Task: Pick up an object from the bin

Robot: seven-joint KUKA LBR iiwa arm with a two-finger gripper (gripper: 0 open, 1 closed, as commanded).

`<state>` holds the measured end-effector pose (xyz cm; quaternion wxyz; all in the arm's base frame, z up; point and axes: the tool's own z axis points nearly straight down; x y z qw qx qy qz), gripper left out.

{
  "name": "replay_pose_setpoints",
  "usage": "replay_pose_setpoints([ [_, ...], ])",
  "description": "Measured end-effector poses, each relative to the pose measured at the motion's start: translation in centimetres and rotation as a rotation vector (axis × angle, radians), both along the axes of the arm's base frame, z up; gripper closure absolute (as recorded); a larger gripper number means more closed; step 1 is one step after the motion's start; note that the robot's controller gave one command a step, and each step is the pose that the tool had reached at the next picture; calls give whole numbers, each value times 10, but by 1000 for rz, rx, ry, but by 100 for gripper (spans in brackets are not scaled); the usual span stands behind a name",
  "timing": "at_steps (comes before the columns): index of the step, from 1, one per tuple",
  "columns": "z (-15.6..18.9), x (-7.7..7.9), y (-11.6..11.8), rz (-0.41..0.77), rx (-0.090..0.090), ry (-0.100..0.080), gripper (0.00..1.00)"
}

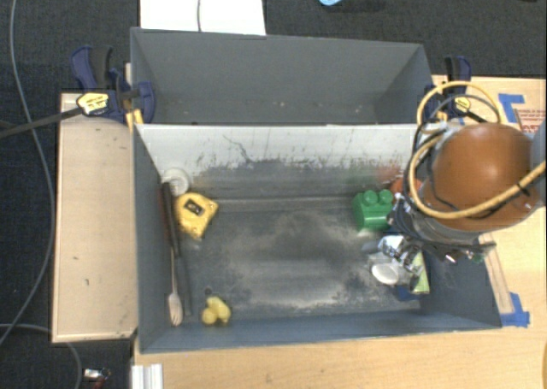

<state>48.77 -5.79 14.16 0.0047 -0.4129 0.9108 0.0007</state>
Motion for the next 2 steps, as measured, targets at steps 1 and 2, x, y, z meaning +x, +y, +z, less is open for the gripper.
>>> replay_pose_setpoints([
  [1, 50, 1, 0, -10, -1, -8, 100],
  [2, 31, -10, -39, -22, -1, -6, 100],
])
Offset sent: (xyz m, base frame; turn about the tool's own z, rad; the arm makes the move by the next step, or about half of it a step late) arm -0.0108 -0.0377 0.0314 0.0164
